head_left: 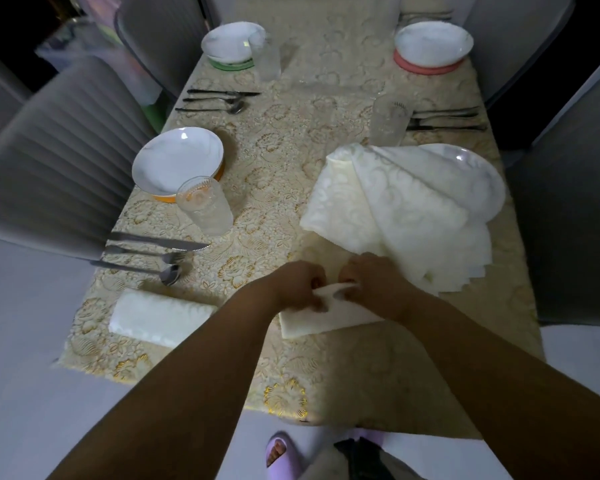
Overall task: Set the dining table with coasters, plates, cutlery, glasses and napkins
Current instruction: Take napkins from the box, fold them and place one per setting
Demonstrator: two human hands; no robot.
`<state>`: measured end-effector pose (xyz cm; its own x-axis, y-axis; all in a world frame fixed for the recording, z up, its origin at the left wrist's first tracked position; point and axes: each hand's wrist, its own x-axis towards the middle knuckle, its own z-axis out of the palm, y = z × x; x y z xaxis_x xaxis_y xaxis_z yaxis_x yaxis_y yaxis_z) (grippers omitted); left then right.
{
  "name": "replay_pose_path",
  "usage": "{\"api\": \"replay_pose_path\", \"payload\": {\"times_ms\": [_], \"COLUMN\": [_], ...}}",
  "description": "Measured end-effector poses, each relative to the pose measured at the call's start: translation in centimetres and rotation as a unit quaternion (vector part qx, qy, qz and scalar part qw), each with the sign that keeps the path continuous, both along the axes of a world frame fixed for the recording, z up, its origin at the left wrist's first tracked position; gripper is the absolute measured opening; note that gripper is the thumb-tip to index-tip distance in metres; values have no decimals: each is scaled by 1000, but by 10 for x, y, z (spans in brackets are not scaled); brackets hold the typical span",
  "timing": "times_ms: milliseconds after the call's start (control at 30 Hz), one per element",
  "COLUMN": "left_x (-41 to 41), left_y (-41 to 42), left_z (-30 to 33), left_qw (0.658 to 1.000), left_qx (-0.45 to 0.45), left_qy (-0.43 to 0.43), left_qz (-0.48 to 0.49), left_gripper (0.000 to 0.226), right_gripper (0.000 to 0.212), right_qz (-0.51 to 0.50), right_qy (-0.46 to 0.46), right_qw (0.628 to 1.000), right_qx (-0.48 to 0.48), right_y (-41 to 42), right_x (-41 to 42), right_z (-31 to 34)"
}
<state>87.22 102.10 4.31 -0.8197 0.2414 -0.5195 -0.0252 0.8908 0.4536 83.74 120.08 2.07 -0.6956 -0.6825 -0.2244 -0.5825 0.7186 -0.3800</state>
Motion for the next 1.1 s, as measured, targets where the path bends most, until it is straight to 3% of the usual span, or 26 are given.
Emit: {"api": "replay_pose_path", "payload": {"times_ms": [167,300,367,433,500,533,567,733,867,1100], "left_x": [30,63,79,92,102,107,110,121,122,119], "left_y": [-23,-55,-73,-92,-109,-119,-128,-186,-227,-255], "left_z": [20,32,34,34,35,36,38,42,34,-11], "left_qw": [985,940,896,822,744,734,740,761,804,863], "left_qx": [86,106,144,218,272,268,252,181,82,44], "left_qy": [14,55,52,50,49,61,79,157,158,153], "left_qz": [150,318,416,524,608,620,618,602,567,479], "left_gripper": [33,29,30,36,24,15,4,12,14,20], "right_gripper": [18,15,23,25,22,23,24,28,33,37], "right_qz": [7,-14,-25,-17,-10,-6,-4,-12,-35,-71], "right_qy": [-125,-174,-198,-191,-174,-157,-135,-82,-63,18], "right_qw": [988,970,960,964,970,974,979,990,995,997], "right_qx": [-95,-169,-194,-185,-168,-163,-153,-114,-69,5], "right_y": [-10,-39,-58,-78,-100,-112,-125,-187,-232,-260], "right_x": [-6,16,30,42,52,56,60,75,88,101], "right_z": [17,22,17,16,17,19,23,34,26,-10]}}
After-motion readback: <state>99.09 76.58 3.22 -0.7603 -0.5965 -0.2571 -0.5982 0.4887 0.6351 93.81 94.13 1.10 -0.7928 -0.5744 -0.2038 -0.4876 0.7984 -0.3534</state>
